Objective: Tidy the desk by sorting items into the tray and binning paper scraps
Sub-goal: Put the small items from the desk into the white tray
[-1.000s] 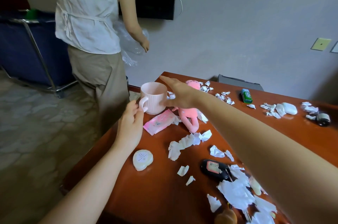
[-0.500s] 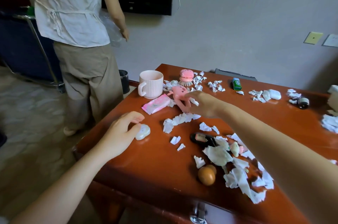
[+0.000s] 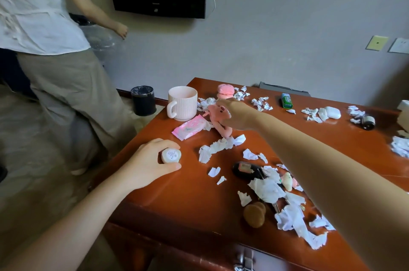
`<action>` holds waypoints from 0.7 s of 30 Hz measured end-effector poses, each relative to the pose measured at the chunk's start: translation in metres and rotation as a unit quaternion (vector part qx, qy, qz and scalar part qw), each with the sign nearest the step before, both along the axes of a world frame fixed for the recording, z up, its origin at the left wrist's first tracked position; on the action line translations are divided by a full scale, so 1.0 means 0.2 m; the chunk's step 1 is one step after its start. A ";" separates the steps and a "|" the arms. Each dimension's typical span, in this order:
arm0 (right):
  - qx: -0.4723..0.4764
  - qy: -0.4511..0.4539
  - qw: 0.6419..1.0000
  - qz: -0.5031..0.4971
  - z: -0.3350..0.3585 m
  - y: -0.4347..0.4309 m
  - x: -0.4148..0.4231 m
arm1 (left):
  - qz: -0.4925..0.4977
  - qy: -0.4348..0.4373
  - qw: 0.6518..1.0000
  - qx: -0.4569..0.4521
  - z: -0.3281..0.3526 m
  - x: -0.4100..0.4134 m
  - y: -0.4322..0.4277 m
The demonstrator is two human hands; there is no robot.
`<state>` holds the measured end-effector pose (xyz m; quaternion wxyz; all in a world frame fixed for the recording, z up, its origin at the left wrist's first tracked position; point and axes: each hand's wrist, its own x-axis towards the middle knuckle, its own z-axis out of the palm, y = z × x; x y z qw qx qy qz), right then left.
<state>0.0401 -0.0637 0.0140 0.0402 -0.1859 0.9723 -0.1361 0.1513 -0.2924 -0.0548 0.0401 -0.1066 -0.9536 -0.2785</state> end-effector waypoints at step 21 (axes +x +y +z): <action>0.054 -0.057 0.996 0.039 -0.01 -0.08 -0.22 | 0.019 -0.042 0.999 0.018 0.18 -0.18 0.07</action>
